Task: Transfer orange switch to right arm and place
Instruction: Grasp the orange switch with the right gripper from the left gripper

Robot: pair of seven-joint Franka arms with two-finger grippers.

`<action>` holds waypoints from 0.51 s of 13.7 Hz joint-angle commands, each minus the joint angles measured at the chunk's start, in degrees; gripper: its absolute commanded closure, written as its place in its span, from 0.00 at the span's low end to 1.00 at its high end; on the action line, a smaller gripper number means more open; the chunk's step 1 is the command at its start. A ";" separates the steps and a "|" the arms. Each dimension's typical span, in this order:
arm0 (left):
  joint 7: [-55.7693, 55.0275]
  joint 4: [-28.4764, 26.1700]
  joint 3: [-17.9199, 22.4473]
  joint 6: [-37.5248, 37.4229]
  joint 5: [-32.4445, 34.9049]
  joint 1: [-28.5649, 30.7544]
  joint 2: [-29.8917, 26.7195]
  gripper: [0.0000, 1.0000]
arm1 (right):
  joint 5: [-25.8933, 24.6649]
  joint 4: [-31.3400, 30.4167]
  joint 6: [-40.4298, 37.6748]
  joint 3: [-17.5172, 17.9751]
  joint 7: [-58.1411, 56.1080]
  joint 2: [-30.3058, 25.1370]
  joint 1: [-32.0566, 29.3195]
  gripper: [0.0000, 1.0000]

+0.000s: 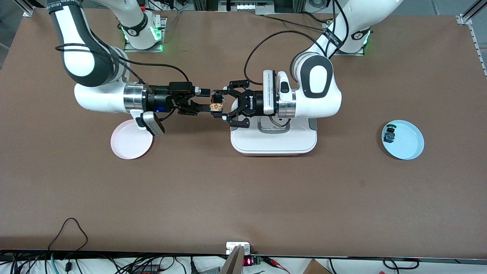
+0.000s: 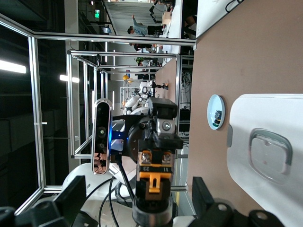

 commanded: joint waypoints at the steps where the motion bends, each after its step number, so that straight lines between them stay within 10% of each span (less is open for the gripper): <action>1: 1.85 0.14 0.16 -0.25 -2.06 0.08 -0.53 0.92 | 3.66 -0.70 2.87 -0.20 -3.00 0.09 2.61 0.17; 7: 1.68 0.32 -0.01 -0.25 -2.14 0.52 -0.70 0.92 | 4.02 -0.44 1.99 -0.20 -2.74 0.71 1.83 0.34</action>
